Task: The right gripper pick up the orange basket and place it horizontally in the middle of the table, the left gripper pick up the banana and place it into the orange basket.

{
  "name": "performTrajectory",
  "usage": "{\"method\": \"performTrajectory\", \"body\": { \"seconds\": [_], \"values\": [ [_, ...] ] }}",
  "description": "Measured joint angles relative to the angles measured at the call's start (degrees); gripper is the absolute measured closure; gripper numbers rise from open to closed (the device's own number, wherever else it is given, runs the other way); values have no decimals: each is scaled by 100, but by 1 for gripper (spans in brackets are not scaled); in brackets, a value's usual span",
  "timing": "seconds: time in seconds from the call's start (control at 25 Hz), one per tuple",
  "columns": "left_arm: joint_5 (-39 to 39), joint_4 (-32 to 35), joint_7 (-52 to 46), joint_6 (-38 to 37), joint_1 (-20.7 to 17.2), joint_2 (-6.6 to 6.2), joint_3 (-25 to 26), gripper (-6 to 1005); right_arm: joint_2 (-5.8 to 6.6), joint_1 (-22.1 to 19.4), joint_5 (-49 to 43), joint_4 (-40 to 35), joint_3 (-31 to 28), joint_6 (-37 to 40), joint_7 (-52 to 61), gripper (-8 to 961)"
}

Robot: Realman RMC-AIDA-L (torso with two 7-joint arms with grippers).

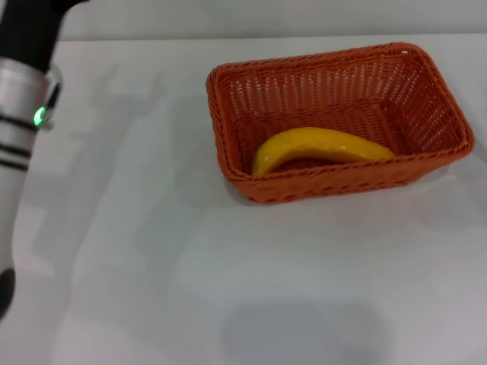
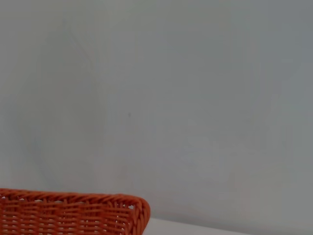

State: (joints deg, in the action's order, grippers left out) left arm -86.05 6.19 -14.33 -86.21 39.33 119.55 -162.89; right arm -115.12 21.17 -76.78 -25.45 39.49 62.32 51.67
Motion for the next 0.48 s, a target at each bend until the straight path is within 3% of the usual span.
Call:
{"method": "performTrajectory", "body": {
  "seconds": [0.16,0.48],
  "values": [
    [-838,439,1435,31,-372,0,2,122,0,23,35,19,-5,-35,-18,113],
    [-1302,790,2354,207,-1096,11,14,124,-6,28,264,100,-6,-101,-99,113]
  ]
}}
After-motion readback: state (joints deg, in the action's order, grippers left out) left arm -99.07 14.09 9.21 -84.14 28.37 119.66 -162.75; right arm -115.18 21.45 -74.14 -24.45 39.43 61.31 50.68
